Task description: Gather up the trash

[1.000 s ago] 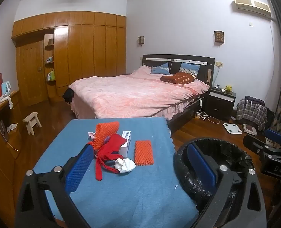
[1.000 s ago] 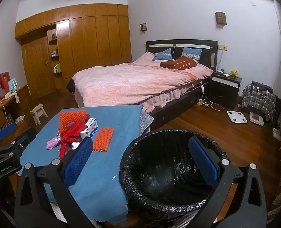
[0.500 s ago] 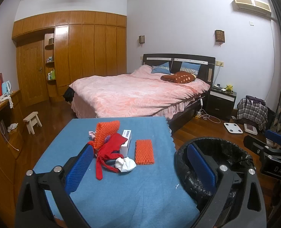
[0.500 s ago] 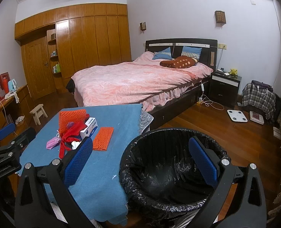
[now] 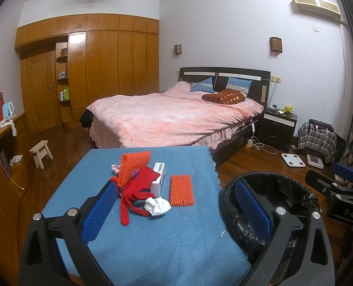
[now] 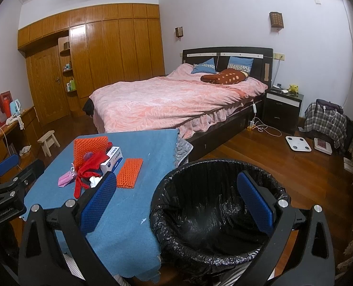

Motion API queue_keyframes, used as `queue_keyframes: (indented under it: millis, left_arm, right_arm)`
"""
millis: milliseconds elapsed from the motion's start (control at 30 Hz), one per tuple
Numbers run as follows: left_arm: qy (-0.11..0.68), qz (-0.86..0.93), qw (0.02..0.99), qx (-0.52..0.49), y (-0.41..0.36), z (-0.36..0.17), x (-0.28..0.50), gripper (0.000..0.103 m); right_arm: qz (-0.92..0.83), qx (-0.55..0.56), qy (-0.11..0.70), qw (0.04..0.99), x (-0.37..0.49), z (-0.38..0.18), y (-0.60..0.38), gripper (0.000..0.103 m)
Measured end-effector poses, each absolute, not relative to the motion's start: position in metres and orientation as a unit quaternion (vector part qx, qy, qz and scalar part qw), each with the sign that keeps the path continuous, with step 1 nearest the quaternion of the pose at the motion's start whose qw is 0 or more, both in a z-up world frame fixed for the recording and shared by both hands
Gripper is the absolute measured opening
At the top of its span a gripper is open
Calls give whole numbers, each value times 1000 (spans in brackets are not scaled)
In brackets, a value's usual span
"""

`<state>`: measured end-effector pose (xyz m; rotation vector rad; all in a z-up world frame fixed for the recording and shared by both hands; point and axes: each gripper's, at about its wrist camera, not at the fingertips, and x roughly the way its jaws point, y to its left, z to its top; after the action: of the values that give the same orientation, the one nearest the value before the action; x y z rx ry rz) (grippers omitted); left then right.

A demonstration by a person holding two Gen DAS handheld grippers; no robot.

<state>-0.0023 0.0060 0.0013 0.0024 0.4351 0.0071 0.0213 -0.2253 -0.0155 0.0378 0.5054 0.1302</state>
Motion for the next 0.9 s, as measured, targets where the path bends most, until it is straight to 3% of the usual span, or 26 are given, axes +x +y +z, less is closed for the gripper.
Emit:
queue_keyframes:
  millis: [900]
  left_arm:
    - [217,4,976,3,5,-1,1,97]
  right_arm:
    - [65,20,251,966,23,-16,-225,98]
